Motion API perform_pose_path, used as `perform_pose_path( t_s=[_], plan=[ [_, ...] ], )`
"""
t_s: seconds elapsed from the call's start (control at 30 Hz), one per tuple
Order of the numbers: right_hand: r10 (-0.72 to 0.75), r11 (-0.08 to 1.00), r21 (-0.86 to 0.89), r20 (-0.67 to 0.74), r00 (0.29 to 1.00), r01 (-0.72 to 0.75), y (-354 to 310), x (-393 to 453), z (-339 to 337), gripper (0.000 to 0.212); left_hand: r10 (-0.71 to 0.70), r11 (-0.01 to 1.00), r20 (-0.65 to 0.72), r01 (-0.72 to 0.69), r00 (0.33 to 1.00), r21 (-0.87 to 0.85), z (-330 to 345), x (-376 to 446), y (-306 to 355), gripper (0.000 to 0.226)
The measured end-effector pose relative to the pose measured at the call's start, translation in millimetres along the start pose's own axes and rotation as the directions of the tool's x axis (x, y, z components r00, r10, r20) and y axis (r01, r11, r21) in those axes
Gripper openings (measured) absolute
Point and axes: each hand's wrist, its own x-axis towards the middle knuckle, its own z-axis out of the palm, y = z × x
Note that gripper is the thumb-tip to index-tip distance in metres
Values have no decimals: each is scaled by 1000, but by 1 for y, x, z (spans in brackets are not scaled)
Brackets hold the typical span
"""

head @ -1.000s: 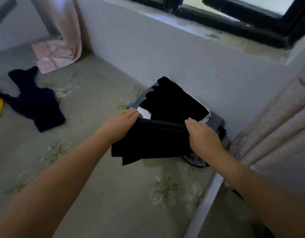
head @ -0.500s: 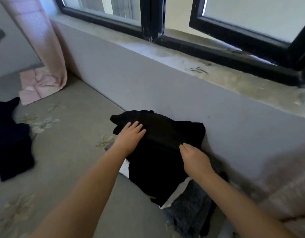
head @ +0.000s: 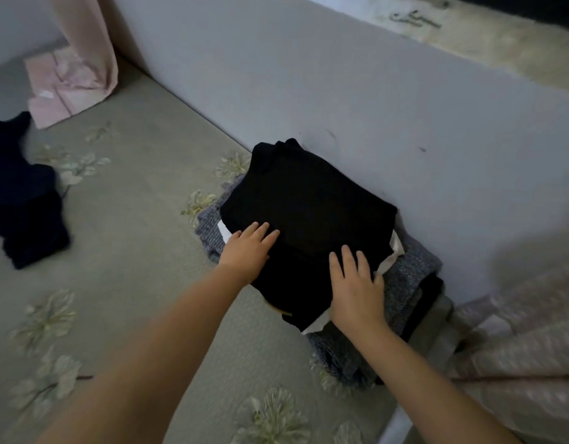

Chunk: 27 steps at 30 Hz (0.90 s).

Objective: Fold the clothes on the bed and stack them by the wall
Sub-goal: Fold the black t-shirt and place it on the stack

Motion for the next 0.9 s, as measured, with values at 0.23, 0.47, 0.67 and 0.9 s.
perform_pose_path(
  t_s=[0.23, 0.47, 0.67, 0.9],
  plan=[
    [-93, 992, 87, -8, 996, 93, 26, 14, -25, 53, 30, 991, -51, -37, 998, -130, -4, 10, 23, 54],
    [-45, 997, 64, 121, 992, 37, -24, -13, -12, 53, 22, 1000, 4, -22, 1000, 10, -14, 6, 10, 54],
    [16, 999, -42, 194, 981, -8, -17, -23, 38, 75, -9, 994, 148, -7, 989, 107, 3, -21, 13, 69],
    [43, 997, -65, 198, 979, -31, -13, -26, 36, 73, -67, 995, 113, 75, 991, -67, 13, -77, 24, 74]
  ],
)
